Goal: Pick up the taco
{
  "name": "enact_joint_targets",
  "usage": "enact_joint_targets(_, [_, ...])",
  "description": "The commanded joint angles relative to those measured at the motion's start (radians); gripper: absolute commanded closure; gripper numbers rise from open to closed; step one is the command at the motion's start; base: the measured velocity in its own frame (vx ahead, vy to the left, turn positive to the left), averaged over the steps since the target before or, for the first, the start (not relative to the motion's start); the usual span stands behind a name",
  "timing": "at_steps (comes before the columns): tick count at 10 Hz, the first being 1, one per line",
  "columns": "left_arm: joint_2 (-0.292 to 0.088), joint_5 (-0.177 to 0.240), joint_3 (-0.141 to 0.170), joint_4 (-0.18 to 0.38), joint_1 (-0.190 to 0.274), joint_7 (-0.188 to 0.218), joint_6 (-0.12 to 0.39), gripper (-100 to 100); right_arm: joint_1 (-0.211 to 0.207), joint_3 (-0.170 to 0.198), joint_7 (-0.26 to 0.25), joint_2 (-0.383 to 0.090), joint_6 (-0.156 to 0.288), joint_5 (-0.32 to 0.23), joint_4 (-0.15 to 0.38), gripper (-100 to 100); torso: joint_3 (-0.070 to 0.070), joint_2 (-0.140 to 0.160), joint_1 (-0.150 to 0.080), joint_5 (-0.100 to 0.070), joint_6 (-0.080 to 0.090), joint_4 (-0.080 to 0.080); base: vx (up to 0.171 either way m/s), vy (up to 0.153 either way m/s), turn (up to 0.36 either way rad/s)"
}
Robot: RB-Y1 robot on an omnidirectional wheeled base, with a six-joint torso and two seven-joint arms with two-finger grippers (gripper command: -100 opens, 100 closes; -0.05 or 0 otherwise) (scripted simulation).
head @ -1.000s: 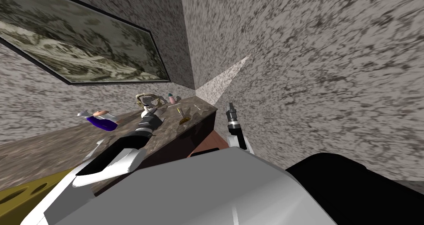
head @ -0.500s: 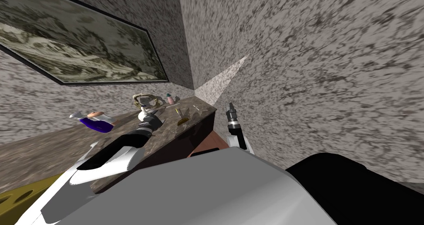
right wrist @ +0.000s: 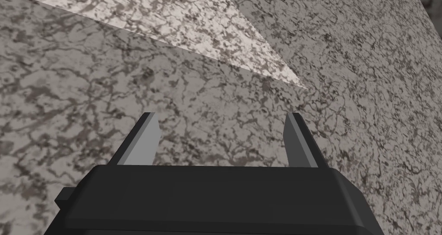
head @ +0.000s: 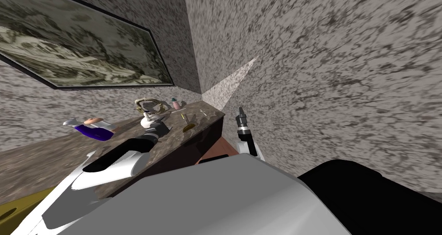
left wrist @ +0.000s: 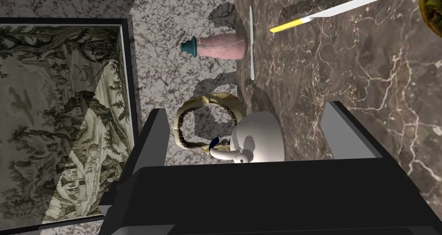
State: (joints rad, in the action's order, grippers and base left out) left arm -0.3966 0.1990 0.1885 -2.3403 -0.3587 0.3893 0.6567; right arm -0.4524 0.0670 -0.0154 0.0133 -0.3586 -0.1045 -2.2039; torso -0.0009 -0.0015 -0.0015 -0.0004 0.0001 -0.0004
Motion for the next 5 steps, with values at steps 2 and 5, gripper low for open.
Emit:
enact_joint_targets(2, [-0.006,0.01,0.005,0.002,0.01,0.014,0.064,-100,0.0,0.0,0.0,0.0,0.0,0.0,0.0,0,0.0,0.0,0.0,0.0,0.0,0.0,0.017,-0.021,-0.01])
enact_joint_targets(5, [-0.017,0.033,0.016,0.013,0.028,0.039,0.138,-100,0.0,0.0,0.0,0.0,0.0,0.0,0.0,0,0.0,0.0,0.0,0.0,0.0,0.0,0.021,-0.022,-0.023])
